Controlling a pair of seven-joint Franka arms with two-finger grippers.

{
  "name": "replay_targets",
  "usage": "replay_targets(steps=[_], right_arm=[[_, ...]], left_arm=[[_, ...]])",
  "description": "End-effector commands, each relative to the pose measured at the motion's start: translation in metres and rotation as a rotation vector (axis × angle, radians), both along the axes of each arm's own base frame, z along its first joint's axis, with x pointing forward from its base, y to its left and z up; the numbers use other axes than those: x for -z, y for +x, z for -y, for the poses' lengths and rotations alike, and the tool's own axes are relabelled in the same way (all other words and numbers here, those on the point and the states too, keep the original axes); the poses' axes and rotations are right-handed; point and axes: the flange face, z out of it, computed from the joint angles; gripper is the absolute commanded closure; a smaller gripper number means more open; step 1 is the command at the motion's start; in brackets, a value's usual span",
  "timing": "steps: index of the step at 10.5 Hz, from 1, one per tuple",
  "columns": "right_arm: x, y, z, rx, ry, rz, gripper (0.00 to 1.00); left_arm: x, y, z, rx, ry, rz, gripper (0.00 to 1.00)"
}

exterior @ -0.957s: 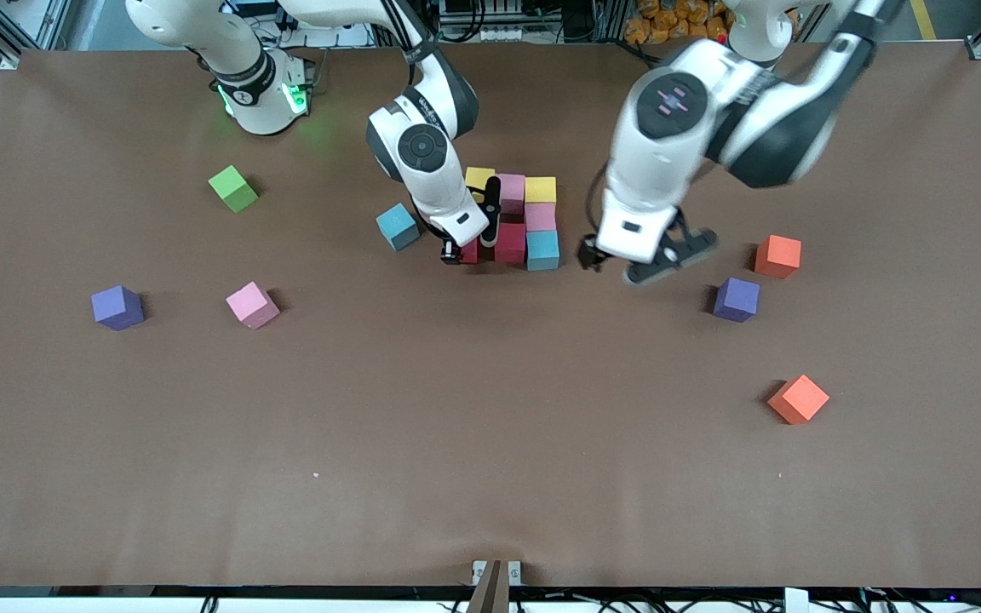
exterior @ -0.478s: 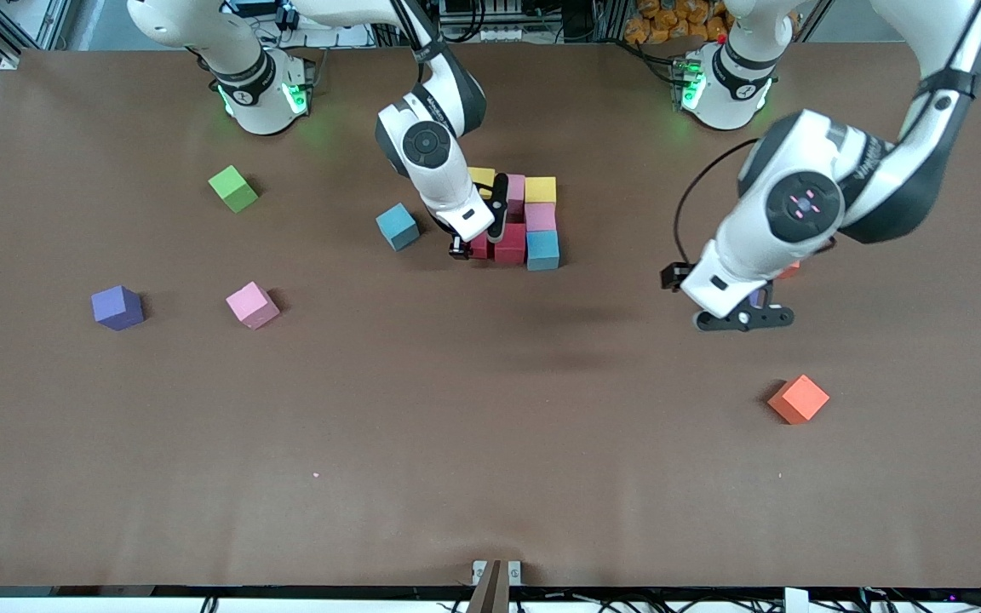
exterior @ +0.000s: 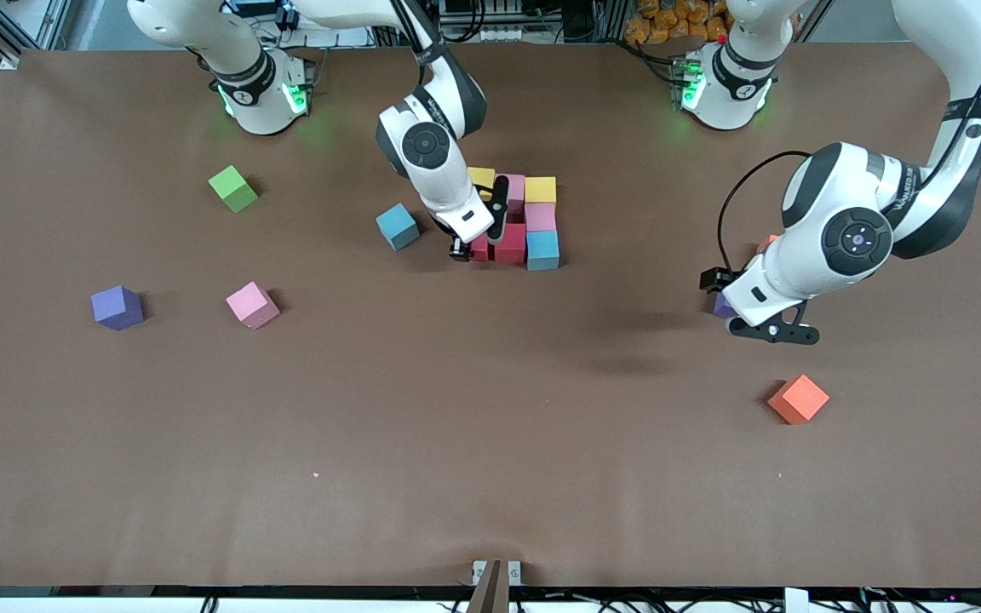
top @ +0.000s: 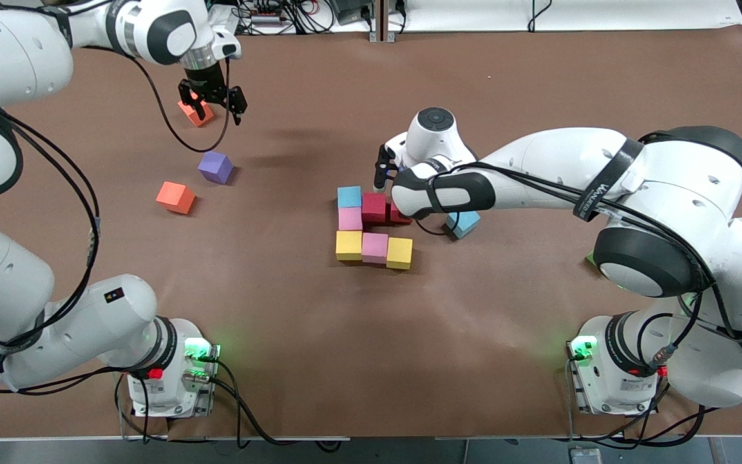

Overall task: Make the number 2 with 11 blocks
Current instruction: 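Grasp the blue cube with the left gripper while the right gripper reaches lavender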

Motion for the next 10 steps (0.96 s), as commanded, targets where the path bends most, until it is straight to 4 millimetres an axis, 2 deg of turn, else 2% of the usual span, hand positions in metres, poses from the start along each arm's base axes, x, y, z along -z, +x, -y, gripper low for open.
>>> replay_targets(steps=[1, 3, 4, 6, 10], right_arm=[[0.005, -0.004, -0.005, 0.017, 0.014, 0.005, 1.0], [0.004, -0.002, -0.008, 0.015, 0.018, 0.008, 1.0], [0.006, -0.001, -0.009, 0.015, 0.017, 0.01, 1.0], [0.006, 0.0, -0.011, 0.015, 0.018, 0.011, 1.0], [0.004, 0.002, -0.013, 0.016, 0.024, 0.016, 0.99]], left_arm=[[0.01, -0.004, -0.016, 0.007, 0.003, 0.006, 0.0], [0.023, -0.006, -0.022, 0.044, 0.003, 0.019, 0.0], [0.031, -0.007, -0.039, 0.062, 0.014, 0.029, 0.0], [0.042, -0.011, -0.056, 0.112, -0.005, 0.027, 0.0], [0.065, -0.021, -0.055, 0.151, -0.031, -0.021, 0.0]])
